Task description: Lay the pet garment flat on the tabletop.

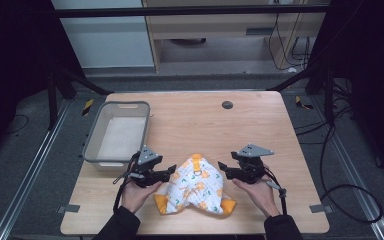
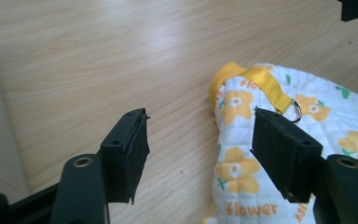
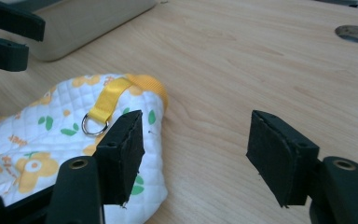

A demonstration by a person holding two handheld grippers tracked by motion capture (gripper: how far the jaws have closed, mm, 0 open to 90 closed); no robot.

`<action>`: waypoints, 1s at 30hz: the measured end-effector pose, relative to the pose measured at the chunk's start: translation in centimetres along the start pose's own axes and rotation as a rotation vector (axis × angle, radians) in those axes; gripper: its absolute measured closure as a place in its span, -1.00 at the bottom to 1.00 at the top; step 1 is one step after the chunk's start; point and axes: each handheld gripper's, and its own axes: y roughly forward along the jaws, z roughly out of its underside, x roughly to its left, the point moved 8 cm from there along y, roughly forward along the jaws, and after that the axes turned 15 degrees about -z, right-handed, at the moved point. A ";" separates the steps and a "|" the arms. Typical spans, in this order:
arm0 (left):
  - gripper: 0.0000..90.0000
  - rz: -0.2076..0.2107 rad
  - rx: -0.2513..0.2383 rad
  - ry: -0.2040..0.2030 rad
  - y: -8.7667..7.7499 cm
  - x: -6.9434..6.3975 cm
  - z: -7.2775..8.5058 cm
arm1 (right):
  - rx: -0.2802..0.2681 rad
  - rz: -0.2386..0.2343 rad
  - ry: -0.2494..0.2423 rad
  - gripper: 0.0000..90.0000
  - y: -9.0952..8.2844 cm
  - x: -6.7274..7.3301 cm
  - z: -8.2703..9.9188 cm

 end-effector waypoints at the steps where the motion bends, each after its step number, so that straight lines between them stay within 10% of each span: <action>1: -0.21 0.005 0.004 0.002 0.2 -0.2 0.1 | 0.008 -0.005 0.001 -0.18 0.2 0.1 0.2; 16: 0.11 0.058 0.104 0.036 2.4 -2.0 2.1 | 0.125 -0.088 0.033 0.24 3.0 0.9 2.4; 30: 0.91 0.124 0.136 0.027 2.4 -3.1 2.5 | 0.175 -0.168 0.055 0.95 4.1 1.9 3.0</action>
